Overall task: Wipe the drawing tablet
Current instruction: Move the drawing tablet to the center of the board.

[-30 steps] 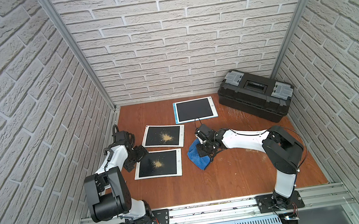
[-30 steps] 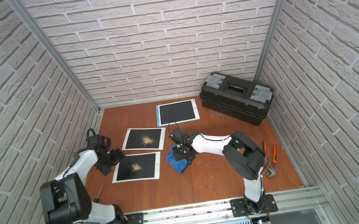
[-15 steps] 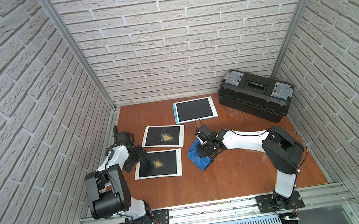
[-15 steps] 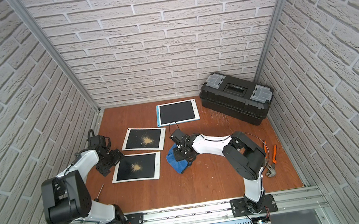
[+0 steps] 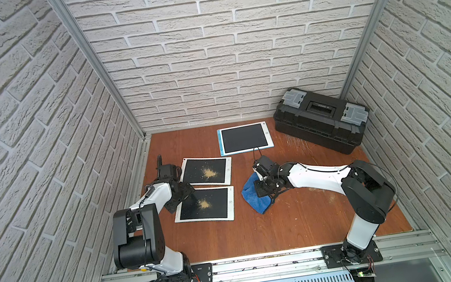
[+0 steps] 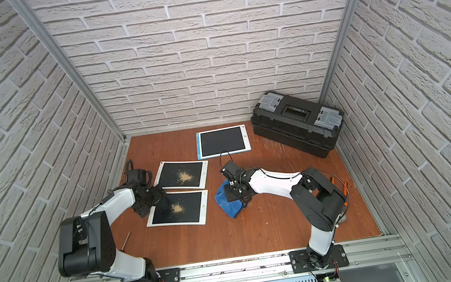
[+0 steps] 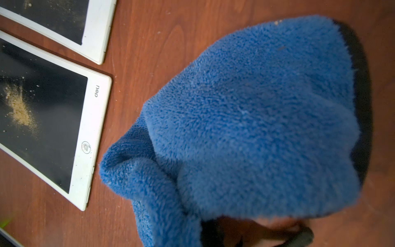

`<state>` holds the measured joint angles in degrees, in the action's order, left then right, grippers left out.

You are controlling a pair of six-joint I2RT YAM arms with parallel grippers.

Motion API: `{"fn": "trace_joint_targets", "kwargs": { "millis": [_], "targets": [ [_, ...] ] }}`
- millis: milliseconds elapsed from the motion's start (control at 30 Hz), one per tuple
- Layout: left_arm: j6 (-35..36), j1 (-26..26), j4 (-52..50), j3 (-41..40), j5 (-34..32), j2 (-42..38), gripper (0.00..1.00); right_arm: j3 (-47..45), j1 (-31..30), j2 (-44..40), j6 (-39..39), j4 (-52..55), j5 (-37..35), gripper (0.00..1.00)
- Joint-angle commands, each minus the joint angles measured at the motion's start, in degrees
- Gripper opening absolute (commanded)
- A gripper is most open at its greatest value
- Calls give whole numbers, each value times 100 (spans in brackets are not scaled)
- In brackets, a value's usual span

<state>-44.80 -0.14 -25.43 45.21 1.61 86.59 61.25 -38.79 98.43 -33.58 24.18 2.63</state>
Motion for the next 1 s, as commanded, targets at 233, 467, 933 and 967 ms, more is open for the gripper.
{"fn": "trace_joint_targets", "kwargs": {
  "millis": [233,467,933,967],
  "targets": [
    [-861,-1504,310,-695,316,-653,93,-767,541,-986,237,586,-511,3],
    [-915,-2091,362,-821,153,-1047,94,-1257,1002,-1589,379,944,-791,3],
    [138,-2071,-106,-303,-148,-1206,95,-965,1611,-2087,611,1277,-798,3],
    [215,-2035,-152,-184,-269,-1210,95,-910,1611,-2058,653,1220,-768,3]
  ]
}}
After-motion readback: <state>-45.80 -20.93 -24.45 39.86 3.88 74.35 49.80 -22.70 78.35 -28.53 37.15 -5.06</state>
